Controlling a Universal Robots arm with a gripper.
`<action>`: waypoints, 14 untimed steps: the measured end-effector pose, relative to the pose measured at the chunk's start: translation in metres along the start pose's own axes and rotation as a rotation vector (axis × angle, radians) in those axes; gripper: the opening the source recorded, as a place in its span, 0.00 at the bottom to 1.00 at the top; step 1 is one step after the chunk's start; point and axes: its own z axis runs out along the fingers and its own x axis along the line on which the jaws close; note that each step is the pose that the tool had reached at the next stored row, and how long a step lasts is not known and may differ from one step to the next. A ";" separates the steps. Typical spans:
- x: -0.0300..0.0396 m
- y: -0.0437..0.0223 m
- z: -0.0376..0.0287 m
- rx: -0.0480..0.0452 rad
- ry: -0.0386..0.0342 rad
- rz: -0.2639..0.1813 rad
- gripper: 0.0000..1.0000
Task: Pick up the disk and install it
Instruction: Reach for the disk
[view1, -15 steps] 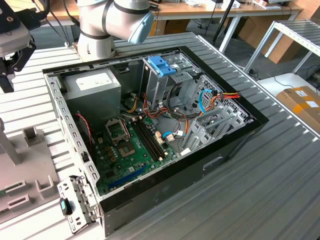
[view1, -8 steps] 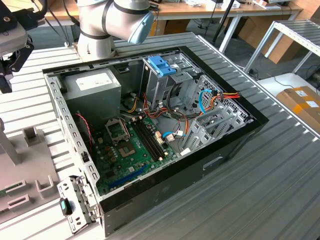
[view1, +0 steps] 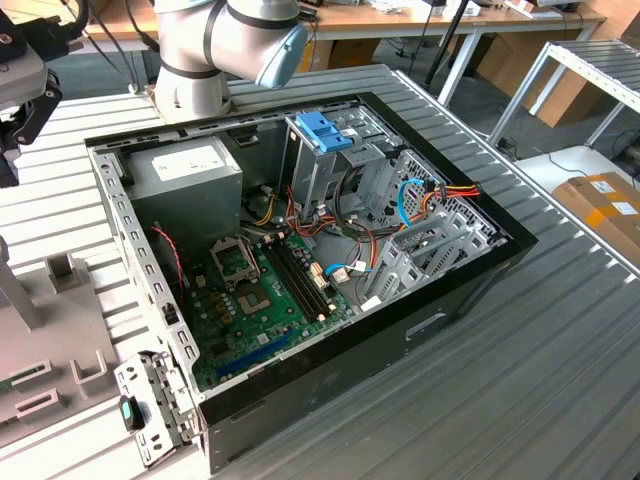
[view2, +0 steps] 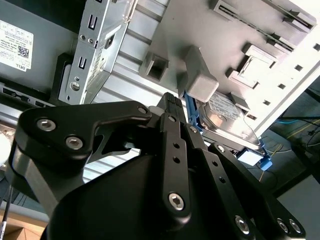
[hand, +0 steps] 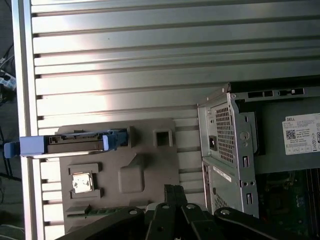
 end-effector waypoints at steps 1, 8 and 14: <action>0.0008 -0.0001 0.0000 0.0000 0.0000 0.000 0.10; 0.0057 -0.0004 -0.0002 0.0000 0.0000 0.000 0.10; 0.0087 -0.0007 -0.0002 -0.0001 0.0000 0.000 0.10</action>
